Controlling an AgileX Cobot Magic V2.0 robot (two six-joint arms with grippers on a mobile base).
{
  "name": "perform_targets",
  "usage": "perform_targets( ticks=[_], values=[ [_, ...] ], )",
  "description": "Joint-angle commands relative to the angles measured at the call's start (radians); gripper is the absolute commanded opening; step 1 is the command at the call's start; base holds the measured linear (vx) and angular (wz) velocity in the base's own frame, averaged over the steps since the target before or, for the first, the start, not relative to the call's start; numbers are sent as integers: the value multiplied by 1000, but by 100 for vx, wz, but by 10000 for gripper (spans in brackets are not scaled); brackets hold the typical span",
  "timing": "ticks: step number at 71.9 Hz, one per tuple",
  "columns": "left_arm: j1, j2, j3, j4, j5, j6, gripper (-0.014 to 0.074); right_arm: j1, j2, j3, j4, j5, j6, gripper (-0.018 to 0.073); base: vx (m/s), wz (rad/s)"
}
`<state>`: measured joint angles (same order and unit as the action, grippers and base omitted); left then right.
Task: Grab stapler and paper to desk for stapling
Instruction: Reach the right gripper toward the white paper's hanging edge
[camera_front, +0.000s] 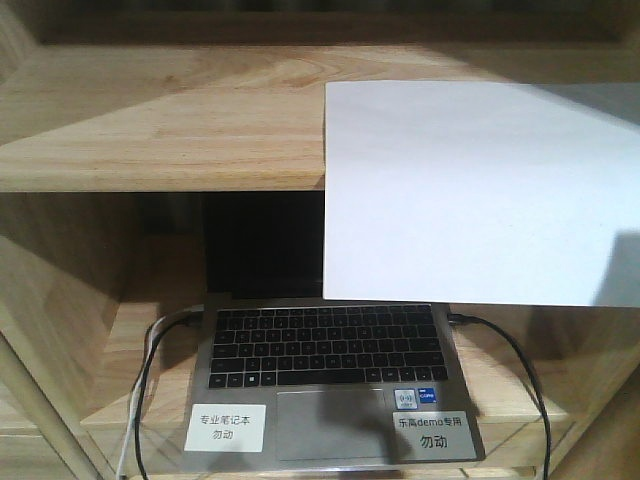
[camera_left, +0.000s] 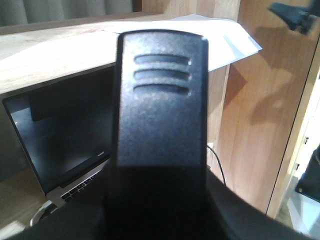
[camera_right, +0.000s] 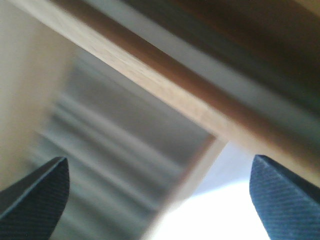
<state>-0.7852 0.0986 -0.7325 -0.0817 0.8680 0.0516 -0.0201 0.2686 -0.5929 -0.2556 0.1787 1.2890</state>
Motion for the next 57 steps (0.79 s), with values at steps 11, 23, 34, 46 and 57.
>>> perform_targets(
  ticks=[11, 23, 34, 46, 57],
  values=[
    [-6, 17, -27, -11, -116, -5, -7, 65, -191, 96, 56, 26, 34, 623, 0, 0],
    [-6, 17, -27, -11, -116, -5, -7, 184, -289, 168, 97, 120, 34, 592, 0, 0],
    [-6, 17, -27, -11, -116, -5, -7, 306, -288, 233, 145, 139, 34, 592, 0, 0],
    [-6, 17, -27, -11, -116, -5, -7, 407, -288, 357, 149, -55, 34, 592, 0, 0],
    [-6, 17, -27, -11, -116, -5, -7, 423, -281, 481, 152, -343, 39, 592, 0, 0]
  ],
)
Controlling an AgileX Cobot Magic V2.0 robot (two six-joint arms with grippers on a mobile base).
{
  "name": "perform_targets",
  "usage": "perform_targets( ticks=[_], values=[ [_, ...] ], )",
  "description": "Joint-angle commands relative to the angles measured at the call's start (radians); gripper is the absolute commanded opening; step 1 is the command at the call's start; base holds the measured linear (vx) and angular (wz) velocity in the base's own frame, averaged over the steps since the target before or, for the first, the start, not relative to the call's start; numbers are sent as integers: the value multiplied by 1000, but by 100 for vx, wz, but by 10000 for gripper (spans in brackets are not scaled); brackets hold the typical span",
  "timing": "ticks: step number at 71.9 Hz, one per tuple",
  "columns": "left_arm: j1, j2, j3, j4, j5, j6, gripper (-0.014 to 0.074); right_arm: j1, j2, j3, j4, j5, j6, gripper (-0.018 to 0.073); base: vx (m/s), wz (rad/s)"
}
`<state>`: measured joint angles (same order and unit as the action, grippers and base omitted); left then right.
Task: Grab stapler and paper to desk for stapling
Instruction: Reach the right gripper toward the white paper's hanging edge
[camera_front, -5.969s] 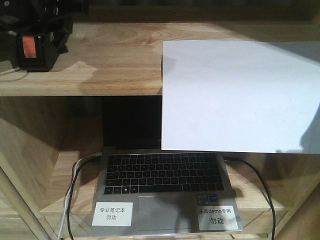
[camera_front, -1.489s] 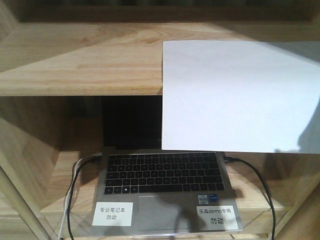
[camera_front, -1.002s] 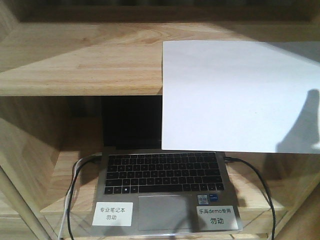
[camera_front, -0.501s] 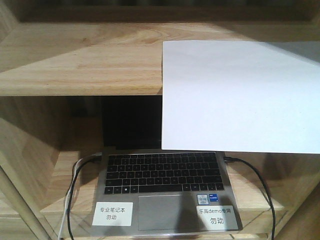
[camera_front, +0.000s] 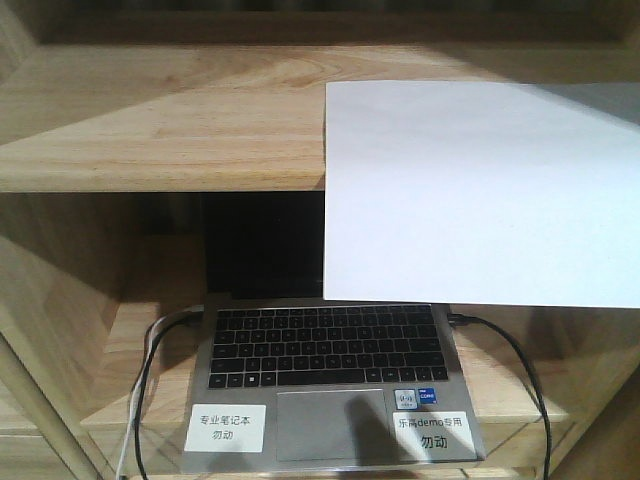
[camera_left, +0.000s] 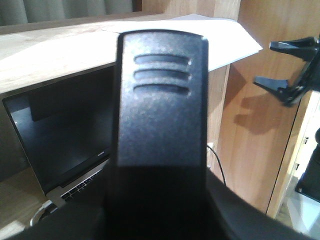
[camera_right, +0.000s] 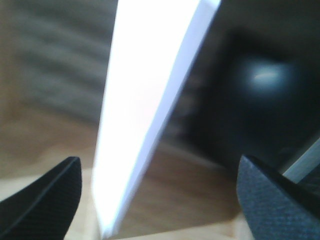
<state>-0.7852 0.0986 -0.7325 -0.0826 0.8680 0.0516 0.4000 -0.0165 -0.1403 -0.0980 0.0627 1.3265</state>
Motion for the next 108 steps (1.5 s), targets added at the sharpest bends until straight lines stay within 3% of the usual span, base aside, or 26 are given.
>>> perform_targets(
  ticks=[1, 16, 29, 39, 54, 67, 92, 108],
  values=[
    [-6, 17, -27, -10, -116, -5, -7, 3, 7, 43, -6, -244, 2, 592, 0, 0],
    [-6, 17, -27, -10, -116, -5, -7, -2, 110, 136, -1, -485, -19, 592, 0, 0],
    [-6, 17, -27, -10, -116, -5, -7, -77, 243, 147, 41, -705, -118, 592, 0, 0],
    [-6, 17, -27, -10, -116, -5, -7, -125, 360, 147, 48, -848, -104, 592, 0, 0],
    [-6, 17, -27, -10, -116, -5, -7, -125, 540, 147, 38, -1053, -44, 592, 0, 0],
    [-6, 17, -27, -10, -116, -5, -7, -125, 682, 147, -11, -1169, 22, 592, 0, 0],
    [-6, 17, -27, -10, -116, -5, -7, -125, 873, 142, -42, -1400, 38, 592, 0, 0],
    [-6, 17, -27, -10, -116, -5, -7, -125, 896, 86, -74, -1404, 41, 592, 0, 0]
  ],
)
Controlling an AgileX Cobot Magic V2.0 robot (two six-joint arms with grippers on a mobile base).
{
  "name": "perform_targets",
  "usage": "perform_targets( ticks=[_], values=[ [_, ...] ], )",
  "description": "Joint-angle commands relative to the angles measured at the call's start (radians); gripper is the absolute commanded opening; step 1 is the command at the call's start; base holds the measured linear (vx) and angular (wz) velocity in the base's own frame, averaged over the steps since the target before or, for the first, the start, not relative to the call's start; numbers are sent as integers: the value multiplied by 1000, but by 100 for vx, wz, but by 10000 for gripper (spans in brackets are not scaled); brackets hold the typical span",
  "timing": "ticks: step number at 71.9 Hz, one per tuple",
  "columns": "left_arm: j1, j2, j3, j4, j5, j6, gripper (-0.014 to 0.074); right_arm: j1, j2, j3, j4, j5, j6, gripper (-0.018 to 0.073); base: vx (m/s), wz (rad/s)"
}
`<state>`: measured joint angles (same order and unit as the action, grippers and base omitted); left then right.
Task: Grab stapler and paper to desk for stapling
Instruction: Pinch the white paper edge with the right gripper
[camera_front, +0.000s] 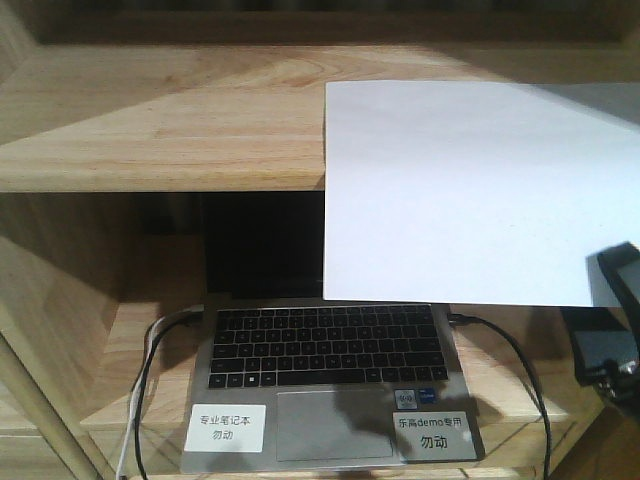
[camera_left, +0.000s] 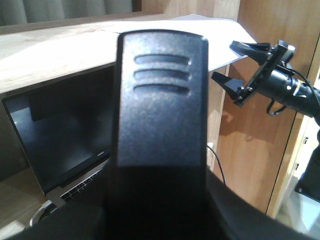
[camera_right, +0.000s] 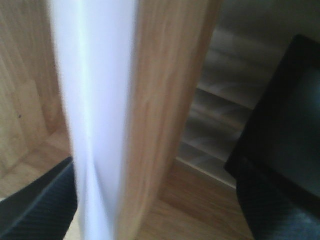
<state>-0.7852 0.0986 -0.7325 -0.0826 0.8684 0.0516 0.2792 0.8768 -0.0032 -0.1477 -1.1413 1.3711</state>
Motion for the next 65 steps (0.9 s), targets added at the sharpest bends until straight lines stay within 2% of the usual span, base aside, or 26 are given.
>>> perform_targets(
  ticks=[1, 26, 48, 65],
  values=[
    [-6, 17, -27, -10, -116, -5, -7, -4, 3, -55, -28, -200, -4, 592, 0, 0],
    [-6, 17, -27, -10, -116, -5, -7, -4, 15, -76, 10, -190, -37, 592, 0, 0],
    [-6, 17, -27, -10, -116, -5, -7, -3, 78, -162, -19, -200, -28, 592, 0, 0],
    [-6, 17, -27, -10, -116, -5, -7, -3, 78, -177, 18, -200, -29, 592, 0, 0]
  ],
)
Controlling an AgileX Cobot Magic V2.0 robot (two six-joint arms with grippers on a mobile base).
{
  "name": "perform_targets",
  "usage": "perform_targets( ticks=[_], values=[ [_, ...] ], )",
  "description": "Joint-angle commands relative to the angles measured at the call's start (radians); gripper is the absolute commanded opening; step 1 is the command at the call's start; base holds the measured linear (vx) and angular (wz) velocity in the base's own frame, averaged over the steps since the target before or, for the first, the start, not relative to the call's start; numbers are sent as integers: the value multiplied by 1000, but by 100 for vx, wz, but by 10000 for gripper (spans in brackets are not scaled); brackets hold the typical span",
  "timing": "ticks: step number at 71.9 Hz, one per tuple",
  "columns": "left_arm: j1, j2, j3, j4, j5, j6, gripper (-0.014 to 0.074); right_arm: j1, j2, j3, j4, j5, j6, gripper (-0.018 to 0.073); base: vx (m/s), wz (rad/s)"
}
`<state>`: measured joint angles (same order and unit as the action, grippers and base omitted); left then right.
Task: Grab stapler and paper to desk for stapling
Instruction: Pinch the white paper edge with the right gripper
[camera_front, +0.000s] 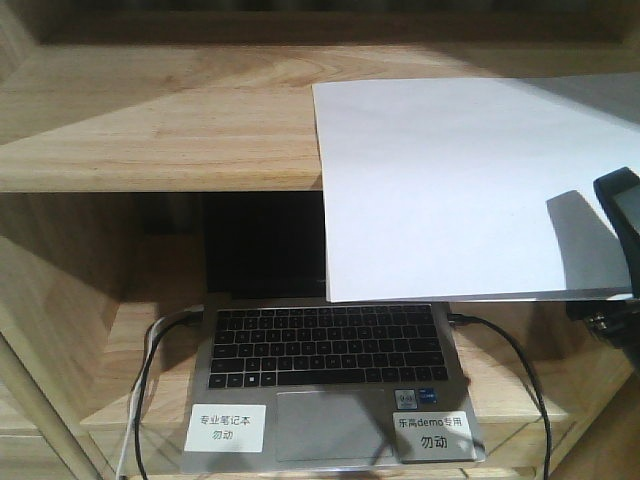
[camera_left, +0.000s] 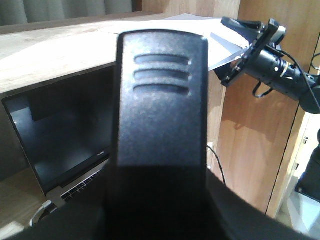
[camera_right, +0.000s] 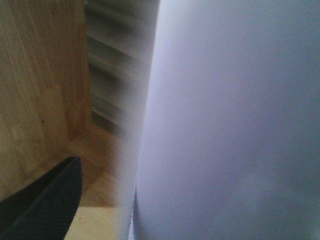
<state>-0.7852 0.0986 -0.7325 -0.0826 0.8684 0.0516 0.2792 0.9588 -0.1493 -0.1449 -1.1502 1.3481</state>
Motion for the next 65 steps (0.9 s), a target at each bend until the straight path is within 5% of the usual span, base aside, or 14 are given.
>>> perform_targets(
  ticks=[1, 21, 57, 65],
  values=[
    [-6, 17, -27, -10, -116, -5, -7, -3, -4, -31, 15, -191, -6, 592, 0, 0],
    [-6, 17, -27, -10, -116, -5, -7, -3, -4, -31, 29, -186, -6, 515, 0, 0],
    [-6, 17, -27, -10, -116, -5, -7, -3, -4, -31, 30, -150, -9, 7, 0, 0],
    [-6, 17, -27, -10, -116, -5, -7, -3, -4, -31, 31, -150, -15, -10, 0, 0]
  ],
)
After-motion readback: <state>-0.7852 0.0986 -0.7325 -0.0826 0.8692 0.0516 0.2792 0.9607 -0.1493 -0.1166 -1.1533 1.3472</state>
